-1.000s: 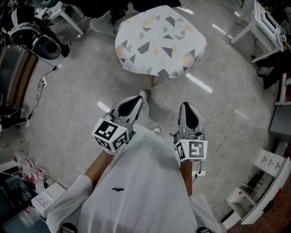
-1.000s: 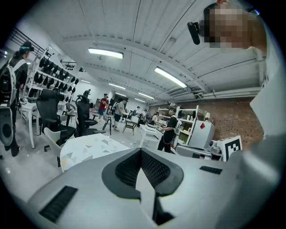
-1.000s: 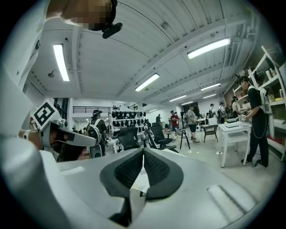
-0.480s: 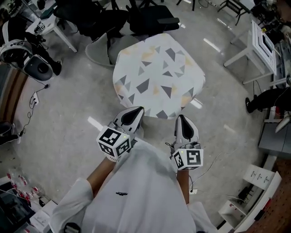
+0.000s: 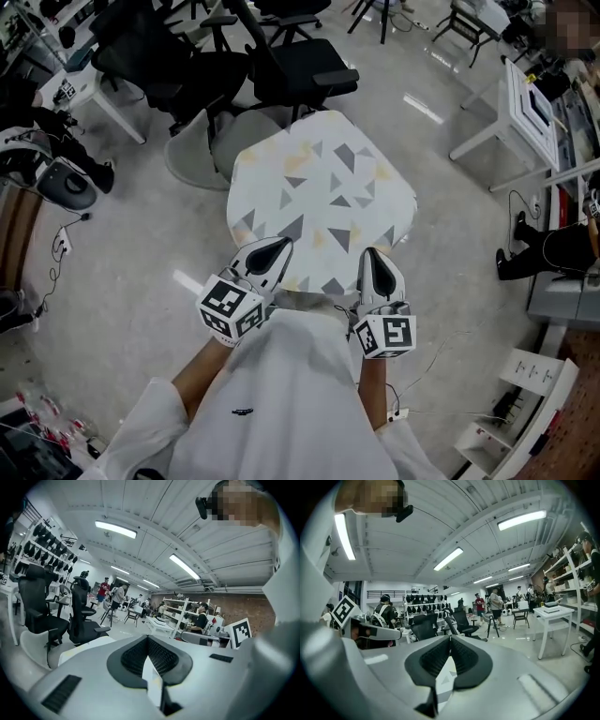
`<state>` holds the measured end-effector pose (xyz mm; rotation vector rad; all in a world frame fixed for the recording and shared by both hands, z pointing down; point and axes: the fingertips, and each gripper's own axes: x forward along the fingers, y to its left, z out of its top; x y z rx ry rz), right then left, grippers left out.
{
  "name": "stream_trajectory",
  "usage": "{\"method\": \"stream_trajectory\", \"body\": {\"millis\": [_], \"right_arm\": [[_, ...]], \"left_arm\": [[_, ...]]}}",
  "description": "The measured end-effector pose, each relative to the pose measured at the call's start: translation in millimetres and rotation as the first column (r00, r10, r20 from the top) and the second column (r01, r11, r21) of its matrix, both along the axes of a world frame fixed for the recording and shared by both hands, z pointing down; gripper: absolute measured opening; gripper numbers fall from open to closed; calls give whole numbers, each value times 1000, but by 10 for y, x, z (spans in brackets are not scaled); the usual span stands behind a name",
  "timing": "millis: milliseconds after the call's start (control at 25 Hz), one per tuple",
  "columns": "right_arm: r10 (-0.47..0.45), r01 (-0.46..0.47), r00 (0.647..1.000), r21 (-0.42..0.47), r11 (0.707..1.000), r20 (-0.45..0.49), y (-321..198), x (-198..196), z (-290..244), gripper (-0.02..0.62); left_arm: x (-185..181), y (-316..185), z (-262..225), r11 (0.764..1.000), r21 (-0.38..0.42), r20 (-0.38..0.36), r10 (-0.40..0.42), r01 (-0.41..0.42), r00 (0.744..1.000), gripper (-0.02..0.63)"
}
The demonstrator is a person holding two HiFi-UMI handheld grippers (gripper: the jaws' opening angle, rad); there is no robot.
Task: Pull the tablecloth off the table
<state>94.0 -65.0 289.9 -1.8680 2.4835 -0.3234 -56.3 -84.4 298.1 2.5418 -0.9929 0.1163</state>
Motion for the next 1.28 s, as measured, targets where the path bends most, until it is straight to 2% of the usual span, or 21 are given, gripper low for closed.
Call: {"method": "stream_trajectory", "body": {"millis": [240, 480, 720, 1000, 1280], "right_arm": [[0, 0, 1000, -49, 999, 10, -212, 85, 154, 14], [-43, 44, 999, -59, 997, 17, -547, 250, 199, 15], [-107, 106, 994, -109, 988, -1, -1094, 443, 419, 77], [-183, 177, 983, -170, 969, -20, -2107, 756, 957, 129], [-268, 254, 963, -244, 936, -23, -2922, 975, 1706, 184]], "left_arm": [[101, -211, 21, 1000, -23, 4, -5, 5, 1000, 6], [77, -553, 7, 997, -22, 36, -68, 68, 997, 6], [210, -903, 35, 994, -19, 77, -108, 109, 991, 6], [572, -1621, 481, 990, -63, 153, -114, 125, 982, 6], [891, -2183, 1138, 978, -146, 223, -115, 150, 968, 6]]}}
